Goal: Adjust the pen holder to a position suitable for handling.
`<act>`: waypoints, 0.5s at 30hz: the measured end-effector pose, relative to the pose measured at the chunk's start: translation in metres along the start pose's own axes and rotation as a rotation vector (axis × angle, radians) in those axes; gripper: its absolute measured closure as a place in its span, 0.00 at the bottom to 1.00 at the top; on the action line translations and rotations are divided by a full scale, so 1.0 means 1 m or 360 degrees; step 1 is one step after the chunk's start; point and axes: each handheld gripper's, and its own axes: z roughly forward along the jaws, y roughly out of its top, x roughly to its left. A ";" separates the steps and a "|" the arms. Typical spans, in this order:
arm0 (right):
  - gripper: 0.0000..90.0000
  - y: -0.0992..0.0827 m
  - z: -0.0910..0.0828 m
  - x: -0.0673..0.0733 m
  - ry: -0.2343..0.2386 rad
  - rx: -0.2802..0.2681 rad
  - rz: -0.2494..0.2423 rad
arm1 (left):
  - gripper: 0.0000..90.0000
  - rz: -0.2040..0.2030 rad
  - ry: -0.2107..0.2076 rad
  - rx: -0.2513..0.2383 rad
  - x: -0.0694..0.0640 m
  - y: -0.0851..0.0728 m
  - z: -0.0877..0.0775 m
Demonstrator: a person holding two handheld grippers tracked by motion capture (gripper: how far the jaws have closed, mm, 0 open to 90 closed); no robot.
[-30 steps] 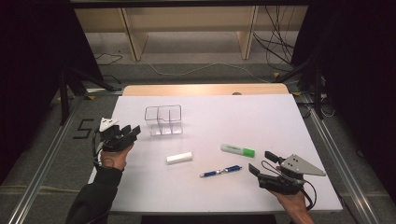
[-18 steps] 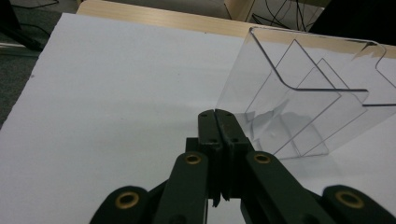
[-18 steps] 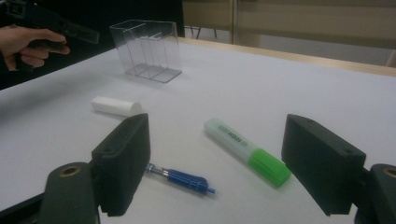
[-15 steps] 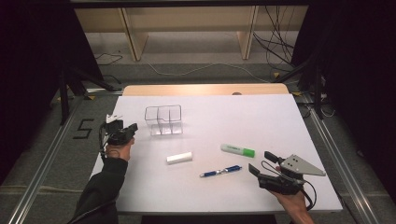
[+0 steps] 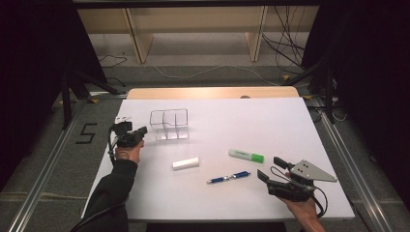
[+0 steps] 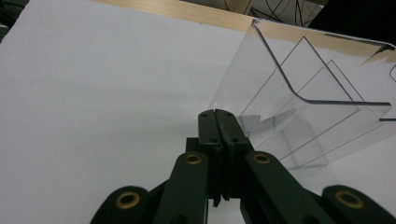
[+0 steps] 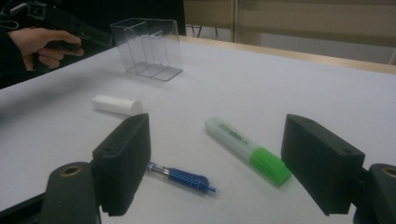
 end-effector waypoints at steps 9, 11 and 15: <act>0.28 0.000 0.000 0.000 0.0001 0.0001 0.0003 | 0.99 -0.0002 -0.0033 0.0010 -0.005 0.002 0.007; 0.28 0.000 0.000 0.000 0.0001 0.0001 0.0004 | 0.99 -0.0001 -0.0038 0.0012 -0.007 0.003 0.009; 0.26 0.000 -0.001 -0.001 0.0005 -0.0002 0.0026 | 0.99 -0.0002 -0.0036 0.0012 -0.009 0.003 0.011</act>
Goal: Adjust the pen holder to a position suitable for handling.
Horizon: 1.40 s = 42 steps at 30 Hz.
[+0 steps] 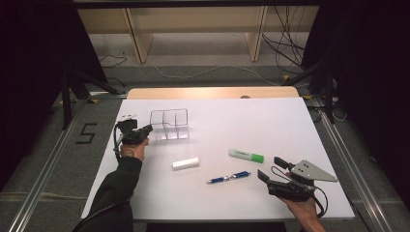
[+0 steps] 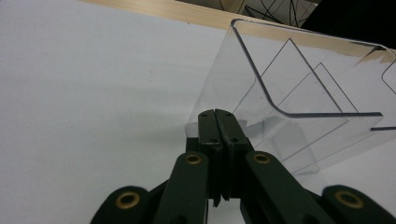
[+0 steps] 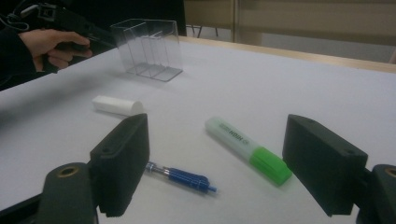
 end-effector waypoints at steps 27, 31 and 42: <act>0.21 0.000 0.000 0.000 0.0028 -0.0012 0.0001 | 1.00 -0.0039 -0.0014 0.0001 -0.023 0.006 0.020; 0.21 0.000 0.001 0.000 0.0031 -0.0009 0.0001 | 1.00 -0.0055 -0.0031 0.0006 -0.031 0.008 0.026; 0.22 0.000 0.002 -0.001 0.0036 -0.0003 0.0005 | 1.00 -0.0072 -0.0063 0.0035 -0.049 0.008 0.043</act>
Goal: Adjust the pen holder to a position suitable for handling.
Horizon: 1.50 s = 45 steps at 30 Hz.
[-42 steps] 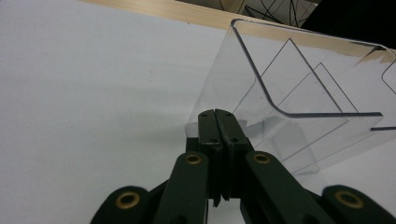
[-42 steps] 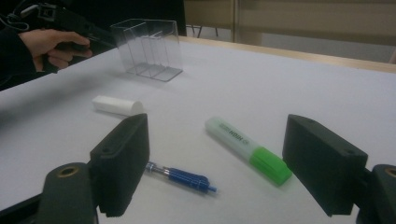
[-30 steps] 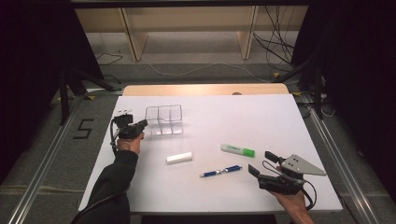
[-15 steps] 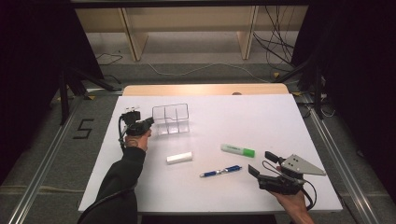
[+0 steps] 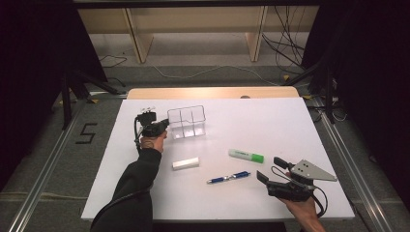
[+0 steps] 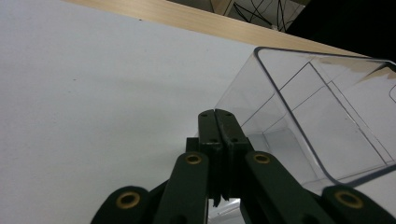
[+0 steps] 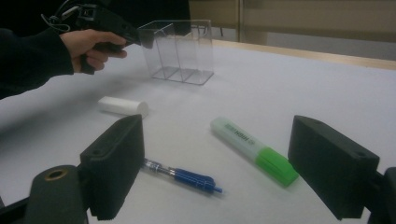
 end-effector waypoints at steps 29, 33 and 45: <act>0.22 0.000 -0.002 0.000 0.0006 0.0008 0.0011 | 0.99 -0.0012 -0.0093 0.0033 -0.056 0.007 0.033; 0.22 0.000 -0.002 0.000 0.0008 0.0008 0.0012 | 0.99 -0.0007 -0.0087 0.0042 -0.059 0.007 0.037; 0.23 0.000 -0.003 -0.001 0.0013 0.0007 0.0009 | 0.99 -0.0018 -0.0074 0.0046 -0.068 0.010 0.048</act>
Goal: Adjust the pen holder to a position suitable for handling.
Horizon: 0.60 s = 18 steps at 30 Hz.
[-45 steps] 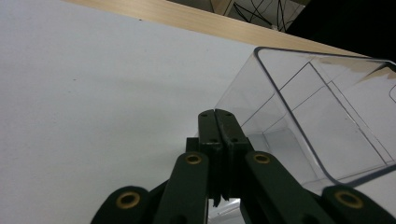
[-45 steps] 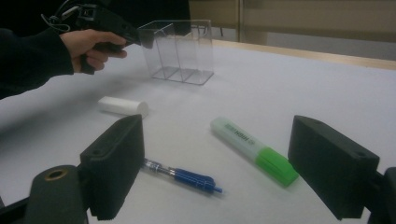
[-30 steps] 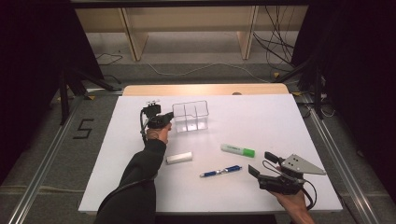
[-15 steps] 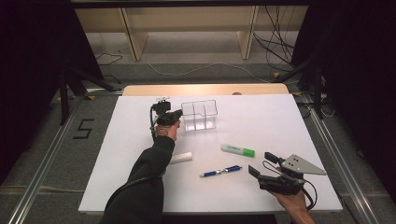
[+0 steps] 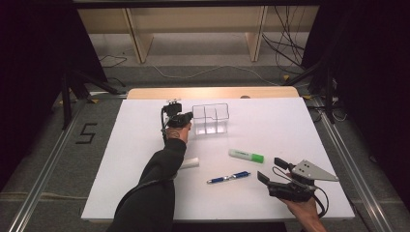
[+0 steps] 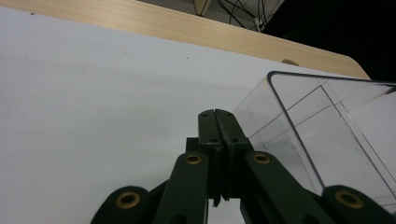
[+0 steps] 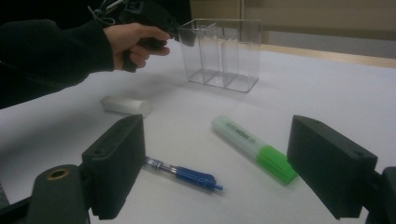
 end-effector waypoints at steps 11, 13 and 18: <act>0.23 0.000 0.000 -0.001 0.0000 -0.0001 -0.0002 | 0.98 0.0022 0.0024 -0.0025 0.003 0.003 -0.004; 0.23 -0.001 0.000 -0.001 -0.0001 0.0001 0.0002 | 0.97 0.0038 0.0050 -0.0045 0.009 0.006 -0.012; 0.23 -0.001 0.001 -0.001 -0.0004 0.0003 0.0002 | 0.87 0.0037 0.0031 -0.0059 0.027 0.011 -0.034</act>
